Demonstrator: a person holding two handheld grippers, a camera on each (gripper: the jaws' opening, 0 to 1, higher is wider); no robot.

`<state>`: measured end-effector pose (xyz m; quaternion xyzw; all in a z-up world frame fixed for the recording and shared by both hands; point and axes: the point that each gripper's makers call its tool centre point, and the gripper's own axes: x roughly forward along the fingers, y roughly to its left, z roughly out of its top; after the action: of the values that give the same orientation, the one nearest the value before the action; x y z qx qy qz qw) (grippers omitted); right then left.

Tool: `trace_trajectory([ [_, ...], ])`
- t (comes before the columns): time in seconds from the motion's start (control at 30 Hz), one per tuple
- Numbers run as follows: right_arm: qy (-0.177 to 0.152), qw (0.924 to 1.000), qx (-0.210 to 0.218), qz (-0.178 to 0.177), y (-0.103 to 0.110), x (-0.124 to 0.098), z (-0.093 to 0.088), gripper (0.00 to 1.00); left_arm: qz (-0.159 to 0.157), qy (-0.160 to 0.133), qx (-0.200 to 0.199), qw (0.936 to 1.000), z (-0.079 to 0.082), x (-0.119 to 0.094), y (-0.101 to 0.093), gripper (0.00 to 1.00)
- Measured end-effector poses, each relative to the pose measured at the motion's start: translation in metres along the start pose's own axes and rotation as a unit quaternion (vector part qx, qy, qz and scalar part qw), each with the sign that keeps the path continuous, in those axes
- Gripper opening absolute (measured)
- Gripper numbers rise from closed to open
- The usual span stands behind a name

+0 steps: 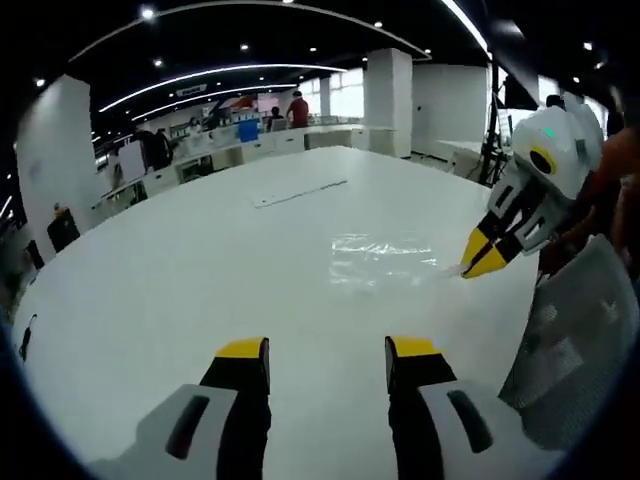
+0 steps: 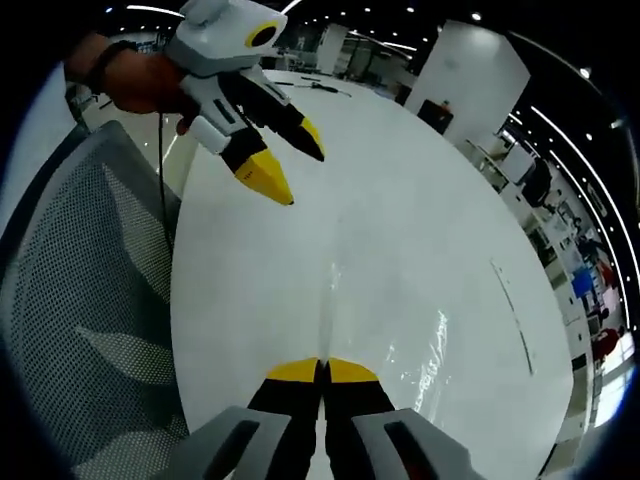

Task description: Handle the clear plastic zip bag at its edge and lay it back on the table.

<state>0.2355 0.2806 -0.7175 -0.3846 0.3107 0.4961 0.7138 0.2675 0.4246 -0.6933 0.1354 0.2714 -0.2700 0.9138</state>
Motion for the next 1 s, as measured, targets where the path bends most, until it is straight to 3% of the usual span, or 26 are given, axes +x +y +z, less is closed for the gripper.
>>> trace_trajectory([
  [0.13, 0.003, 0.9997, -0.02, 0.013, 0.008, 0.001, -0.002, 0.0, -0.01, -0.002, 0.022, 0.9997, 0.007, -0.001, -0.007, 0.42],
  [0.3, 0.006, 0.9992, -0.03, 0.024, 0.016, 0.0, -0.001, 0.0, -0.029, -0.001, 0.089, 0.9956, 0.013, 0.002, -0.017, 0.42],
  [0.47, 0.005, 0.9988, -0.038, 0.03, 0.017, 0.0, 0.001, 0.0, -0.049, 0.012, 0.179, 0.9826, 0.01, 0.006, -0.029, 0.39],
  [0.57, 0.005, 0.9987, -0.042, 0.029, 0.017, -0.002, 0.002, 0.0, -0.056, 0.015, 0.206, 0.9769, 0.008, 0.008, -0.034, 0.36],
  [0.7, 0.003, 0.9986, -0.043, 0.03, 0.019, -0.005, 0.004, 0.0, -0.06, 0.018, 0.258, 0.9642, 0.004, 0.012, -0.036, 0.29],
  [1.0, 0.002, 0.9984, -0.046, 0.032, 0.022, -0.008, 0.005, 0.0, -0.065, 0.023, 0.301, 0.9512, -0.002, 0.012, -0.039, 0.1],
])
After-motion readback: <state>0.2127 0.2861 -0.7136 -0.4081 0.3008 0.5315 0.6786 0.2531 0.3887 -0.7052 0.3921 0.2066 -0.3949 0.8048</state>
